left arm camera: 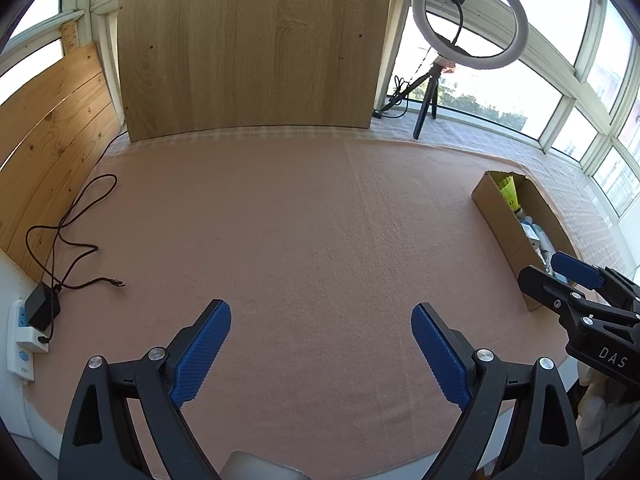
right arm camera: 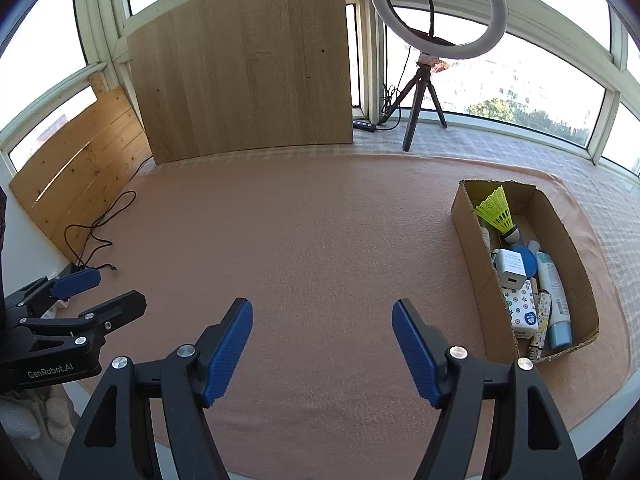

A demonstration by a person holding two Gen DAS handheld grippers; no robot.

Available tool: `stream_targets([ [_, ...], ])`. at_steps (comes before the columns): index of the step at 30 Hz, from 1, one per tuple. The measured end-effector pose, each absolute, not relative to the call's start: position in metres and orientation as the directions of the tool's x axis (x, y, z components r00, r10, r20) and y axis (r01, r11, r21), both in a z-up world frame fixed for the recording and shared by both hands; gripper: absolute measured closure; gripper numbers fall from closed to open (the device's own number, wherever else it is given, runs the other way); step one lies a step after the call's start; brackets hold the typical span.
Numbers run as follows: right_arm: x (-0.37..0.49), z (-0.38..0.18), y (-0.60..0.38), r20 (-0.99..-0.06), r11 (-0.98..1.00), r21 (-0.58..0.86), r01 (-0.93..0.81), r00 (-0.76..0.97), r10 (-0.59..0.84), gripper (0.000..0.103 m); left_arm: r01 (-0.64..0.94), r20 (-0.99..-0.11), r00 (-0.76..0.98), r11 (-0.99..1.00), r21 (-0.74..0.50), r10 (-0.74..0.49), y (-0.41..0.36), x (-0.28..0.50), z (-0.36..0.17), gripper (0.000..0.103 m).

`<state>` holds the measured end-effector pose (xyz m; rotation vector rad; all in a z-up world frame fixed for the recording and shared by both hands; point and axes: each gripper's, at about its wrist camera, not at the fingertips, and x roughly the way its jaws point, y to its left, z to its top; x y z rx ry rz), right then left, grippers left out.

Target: Organize objects

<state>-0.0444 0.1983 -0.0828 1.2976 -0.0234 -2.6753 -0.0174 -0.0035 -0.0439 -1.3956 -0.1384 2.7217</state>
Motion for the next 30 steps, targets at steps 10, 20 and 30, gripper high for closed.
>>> stream_targets([
  [10, -0.038, -0.082, 0.177, -0.774, -0.984, 0.080, 0.161, -0.613, -0.163, 0.034, 0.004, -0.803, -0.590, -0.994, -0.108, 0.085, -0.021, -0.008, -0.044, 0.008],
  [20, -0.041, -0.084, 0.166, -0.772, -0.982, 0.077, 0.174, -0.613, -0.169, 0.034, 0.018, -0.799, -0.598, -0.995, -0.099, 0.069, -0.027, -0.014, -0.042, 0.006],
  [30, -0.048, -0.081, 0.166, -0.765, -0.985, 0.059, 0.164, -0.626, -0.150, 0.034, 0.006, -0.791, -0.607, -0.995, -0.099, 0.075, -0.029, -0.027, -0.040, 0.005],
])
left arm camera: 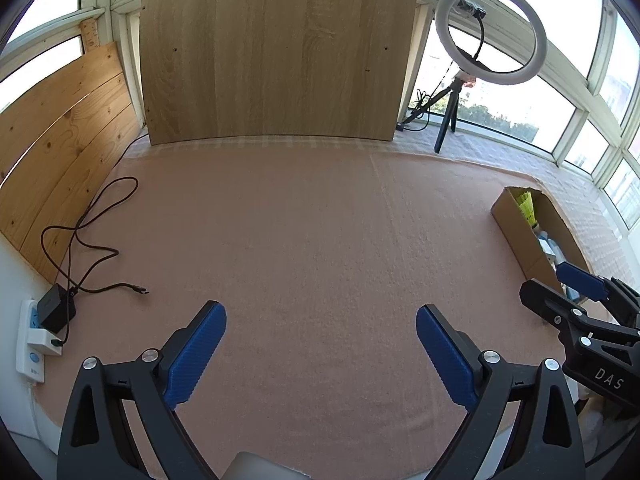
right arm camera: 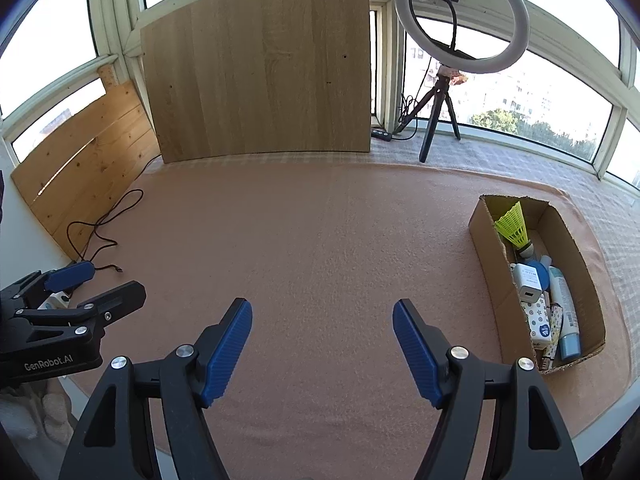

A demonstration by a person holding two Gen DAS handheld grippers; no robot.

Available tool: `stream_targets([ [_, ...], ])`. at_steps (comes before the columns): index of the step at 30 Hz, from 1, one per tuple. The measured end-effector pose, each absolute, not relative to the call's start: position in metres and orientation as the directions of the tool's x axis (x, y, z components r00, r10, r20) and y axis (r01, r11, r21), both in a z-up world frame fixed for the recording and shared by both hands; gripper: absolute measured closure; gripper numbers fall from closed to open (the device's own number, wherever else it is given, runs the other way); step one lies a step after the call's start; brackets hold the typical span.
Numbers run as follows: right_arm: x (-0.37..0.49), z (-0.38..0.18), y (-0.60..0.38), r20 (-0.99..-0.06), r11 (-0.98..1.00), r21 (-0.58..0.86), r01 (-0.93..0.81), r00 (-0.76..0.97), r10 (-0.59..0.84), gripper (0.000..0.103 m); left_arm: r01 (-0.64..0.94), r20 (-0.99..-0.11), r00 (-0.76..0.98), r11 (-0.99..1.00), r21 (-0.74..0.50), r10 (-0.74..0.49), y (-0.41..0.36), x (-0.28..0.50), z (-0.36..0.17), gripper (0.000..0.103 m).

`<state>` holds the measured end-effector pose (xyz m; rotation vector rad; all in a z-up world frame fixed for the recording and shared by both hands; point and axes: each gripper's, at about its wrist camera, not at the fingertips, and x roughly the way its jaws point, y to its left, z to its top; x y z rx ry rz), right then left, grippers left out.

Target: Organize objects

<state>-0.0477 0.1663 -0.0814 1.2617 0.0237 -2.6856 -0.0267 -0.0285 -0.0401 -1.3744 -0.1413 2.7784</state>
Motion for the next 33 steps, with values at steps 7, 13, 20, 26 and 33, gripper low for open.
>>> stream_targets([
  [7, -0.053, -0.082, 0.170, -0.769, -0.987, 0.053, 0.152, -0.624, -0.137, 0.033, -0.011, -0.794, -0.602, -0.995, -0.101, 0.087, -0.023, -0.038, -0.043, 0.005],
  [13, -0.056, -0.084, 0.173, -0.771, -0.988, 0.051, 0.142, -0.623, -0.130, 0.033, -0.023, -0.794, -0.602, -0.995, -0.096, 0.091, -0.019, -0.046, -0.044, 0.005],
  [20, -0.061, -0.085, 0.175, -0.773, -0.989, 0.054, 0.137, -0.622, -0.128, 0.033, -0.026, -0.798, -0.596, -0.996, -0.088, 0.086, -0.019, -0.053, -0.046, 0.005],
  [26, -0.065, -0.087, 0.174, -0.776, -0.989, 0.056, 0.140, -0.617, -0.132, 0.033, -0.020, -0.802, -0.592, -0.996, -0.084, 0.079, -0.020, -0.056, -0.049, 0.005],
  [33, -0.069, -0.088, 0.172, -0.777, -0.988, 0.057, 0.142, -0.615, -0.133, 0.033, -0.017, -0.805, -0.589, -0.997, -0.082, 0.076, -0.021, -0.061, -0.051, 0.005],
])
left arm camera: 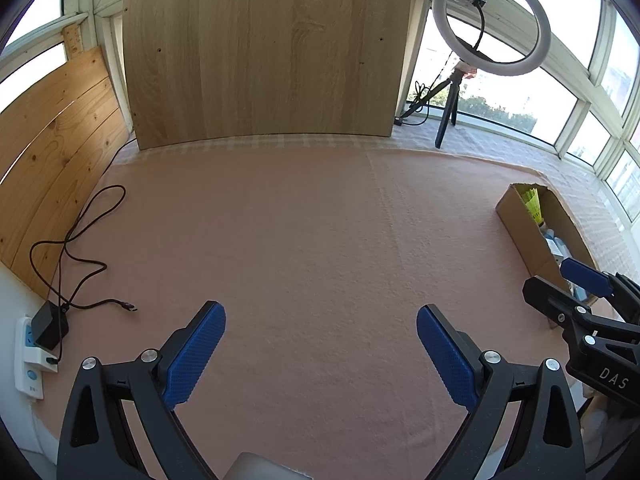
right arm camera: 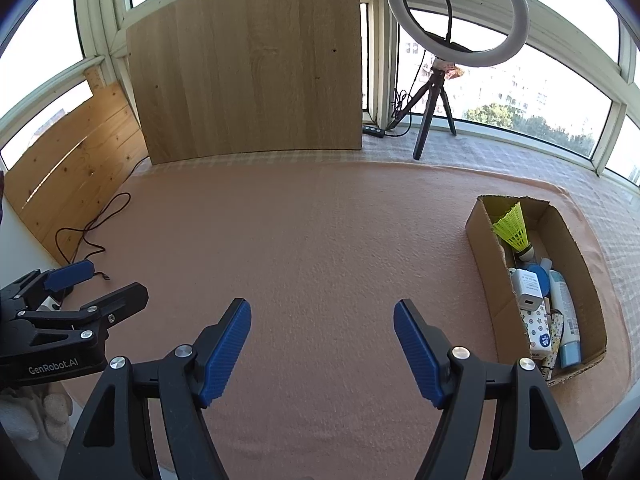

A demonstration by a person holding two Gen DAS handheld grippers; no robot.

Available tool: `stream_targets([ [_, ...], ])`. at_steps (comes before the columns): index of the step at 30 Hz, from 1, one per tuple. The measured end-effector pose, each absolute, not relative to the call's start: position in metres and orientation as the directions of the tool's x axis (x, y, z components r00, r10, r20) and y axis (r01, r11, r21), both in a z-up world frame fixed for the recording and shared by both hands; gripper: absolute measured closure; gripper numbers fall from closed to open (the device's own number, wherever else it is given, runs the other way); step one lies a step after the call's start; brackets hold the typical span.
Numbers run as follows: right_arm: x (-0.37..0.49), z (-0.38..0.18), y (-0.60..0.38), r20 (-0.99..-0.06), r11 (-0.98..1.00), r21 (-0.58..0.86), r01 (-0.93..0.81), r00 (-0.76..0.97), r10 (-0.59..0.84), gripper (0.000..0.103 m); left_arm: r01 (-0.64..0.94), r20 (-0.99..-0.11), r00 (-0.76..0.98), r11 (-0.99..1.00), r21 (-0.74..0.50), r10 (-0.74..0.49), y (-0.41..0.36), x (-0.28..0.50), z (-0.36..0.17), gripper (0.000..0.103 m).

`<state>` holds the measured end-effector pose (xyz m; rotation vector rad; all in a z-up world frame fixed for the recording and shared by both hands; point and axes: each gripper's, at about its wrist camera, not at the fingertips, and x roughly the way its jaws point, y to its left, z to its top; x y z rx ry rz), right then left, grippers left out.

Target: Organize objects

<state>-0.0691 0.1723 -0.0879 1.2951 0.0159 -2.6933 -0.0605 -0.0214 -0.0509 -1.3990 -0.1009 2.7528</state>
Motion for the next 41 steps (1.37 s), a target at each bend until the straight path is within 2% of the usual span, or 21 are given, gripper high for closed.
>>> stream_targets([
  [41, -0.088, -0.101, 0.170, -0.800, -0.987, 0.061, 0.149, -0.585, -0.137, 0.032, -0.020, -0.810, -0.583, -0.998, -0.066, 0.065, -0.027, -0.076, -0.061, 0.002],
])
